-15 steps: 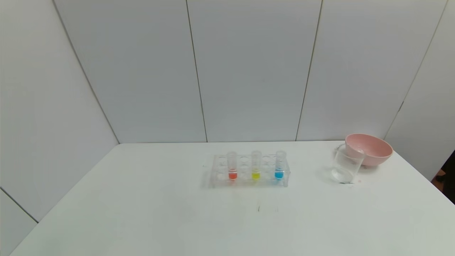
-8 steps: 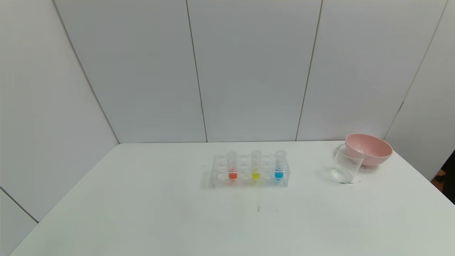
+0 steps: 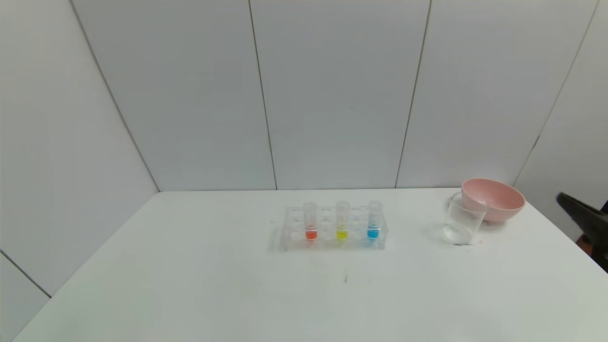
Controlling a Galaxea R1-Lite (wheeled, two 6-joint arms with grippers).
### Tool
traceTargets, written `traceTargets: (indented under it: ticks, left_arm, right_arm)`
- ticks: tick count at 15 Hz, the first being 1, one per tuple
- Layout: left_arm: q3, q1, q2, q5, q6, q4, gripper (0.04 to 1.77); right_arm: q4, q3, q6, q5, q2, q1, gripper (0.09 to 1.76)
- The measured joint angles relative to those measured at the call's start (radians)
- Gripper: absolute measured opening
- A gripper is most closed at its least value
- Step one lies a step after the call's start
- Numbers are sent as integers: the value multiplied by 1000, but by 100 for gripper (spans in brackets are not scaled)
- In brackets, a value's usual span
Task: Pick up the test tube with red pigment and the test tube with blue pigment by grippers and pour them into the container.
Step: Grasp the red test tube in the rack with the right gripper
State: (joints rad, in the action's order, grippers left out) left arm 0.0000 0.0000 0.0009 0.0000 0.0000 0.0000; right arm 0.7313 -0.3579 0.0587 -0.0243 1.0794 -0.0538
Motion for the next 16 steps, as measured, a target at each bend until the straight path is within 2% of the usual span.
traceTargets:
  ticks: [3,5,7,13,16]
  left_arm:
    - [0,0,0,0,0,0,176]
    - [0,0,0,0,0,0,176]
    - [0,0,0,0,0,0,176]
    - [0,0,0,0,0,0,176]
    - [0,0,0,0,0,0,176]
  right_arm:
    - [82,-117,-1,-74,266,-90,171]
    - [166,-185,1,-131,418,-188,171]
    - [233,-236,5,-235,544,-312,171]
    - [266,-362,15,-530,756,-677,171]
    - [260,-437,30,-646,837,-831,171]
